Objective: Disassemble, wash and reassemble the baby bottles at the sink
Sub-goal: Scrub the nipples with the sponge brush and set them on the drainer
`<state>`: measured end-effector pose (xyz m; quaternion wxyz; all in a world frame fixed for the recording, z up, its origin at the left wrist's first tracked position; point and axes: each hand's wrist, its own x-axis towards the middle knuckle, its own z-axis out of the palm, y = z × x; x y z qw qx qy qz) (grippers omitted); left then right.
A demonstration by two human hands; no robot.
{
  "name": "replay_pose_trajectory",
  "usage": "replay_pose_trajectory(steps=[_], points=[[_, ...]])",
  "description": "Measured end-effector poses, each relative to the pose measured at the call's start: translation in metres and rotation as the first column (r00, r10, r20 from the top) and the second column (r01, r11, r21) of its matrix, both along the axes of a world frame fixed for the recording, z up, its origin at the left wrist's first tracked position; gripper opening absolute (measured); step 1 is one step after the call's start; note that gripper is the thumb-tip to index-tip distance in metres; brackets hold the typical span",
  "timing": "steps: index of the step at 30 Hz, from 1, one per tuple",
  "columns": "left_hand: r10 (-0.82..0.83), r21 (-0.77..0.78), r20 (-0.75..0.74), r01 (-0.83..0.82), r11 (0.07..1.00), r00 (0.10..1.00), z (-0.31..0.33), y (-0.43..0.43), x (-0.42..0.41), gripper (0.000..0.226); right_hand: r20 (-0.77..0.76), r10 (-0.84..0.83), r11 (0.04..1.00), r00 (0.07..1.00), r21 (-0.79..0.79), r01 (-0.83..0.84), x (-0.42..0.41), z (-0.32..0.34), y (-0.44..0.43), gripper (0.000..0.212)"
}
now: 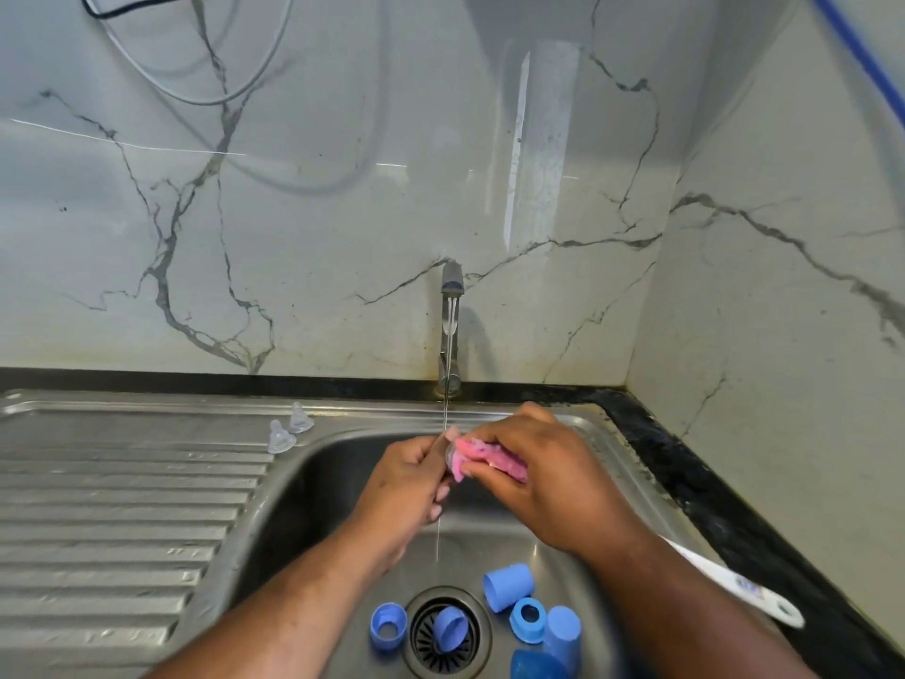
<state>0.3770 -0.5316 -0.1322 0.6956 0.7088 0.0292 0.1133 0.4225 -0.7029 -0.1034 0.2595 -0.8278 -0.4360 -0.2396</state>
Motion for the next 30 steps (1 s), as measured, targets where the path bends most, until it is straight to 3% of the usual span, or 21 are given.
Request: replay_pose_trajectory(steps=[4,8,12,14,17,22,25,27,30], points=[[0.053,0.244,0.082,-0.072,0.967,0.995,0.001,0.000,0.002,0.045,0.031,-0.079,0.997,0.996,0.010,0.078,-0.002,0.003,0.000,0.024],[0.063,0.319,0.110,-0.095,0.943,0.992,0.002,-0.002,0.002,0.046,0.104,-0.204,0.976,0.973,-0.054,0.211,-0.006,0.005,0.002,0.022],[0.050,0.253,0.031,-0.057,0.966,0.998,-0.003,0.001,0.004,0.043,0.134,-0.285,0.958,0.949,0.007,0.287,-0.004,0.006,0.000,0.022],[0.046,0.197,-0.014,-0.042,0.979,0.999,-0.005,0.001,0.004,0.042,0.084,-0.198,0.979,0.977,0.067,0.193,-0.003,0.006,-0.002,0.025],[-0.014,0.083,-0.009,0.015,0.996,1.000,-0.003,-0.006,0.001,0.040,0.029,-0.012,1.000,1.000,0.019,0.012,-0.011,0.005,0.004,0.024],[-0.046,0.074,-0.027,0.048,0.996,0.999,0.000,-0.011,-0.002,0.035,0.082,-0.254,0.966,0.964,-0.030,0.257,0.005,0.003,-0.006,0.022],[-0.035,0.083,-0.024,0.037,0.996,0.999,0.002,-0.011,-0.004,0.037,0.066,-0.152,0.987,0.986,0.063,0.147,-0.001,0.008,-0.006,0.025],[-0.047,0.075,-0.004,0.047,0.996,0.999,0.002,-0.014,-0.007,0.037,0.058,-0.004,1.000,0.998,0.022,0.003,-0.013,0.008,0.003,0.023],[-0.042,0.059,-0.017,0.043,0.997,0.999,0.002,-0.015,-0.007,0.035,0.073,-0.101,0.995,0.992,0.012,0.100,-0.009,0.006,0.003,0.025]])
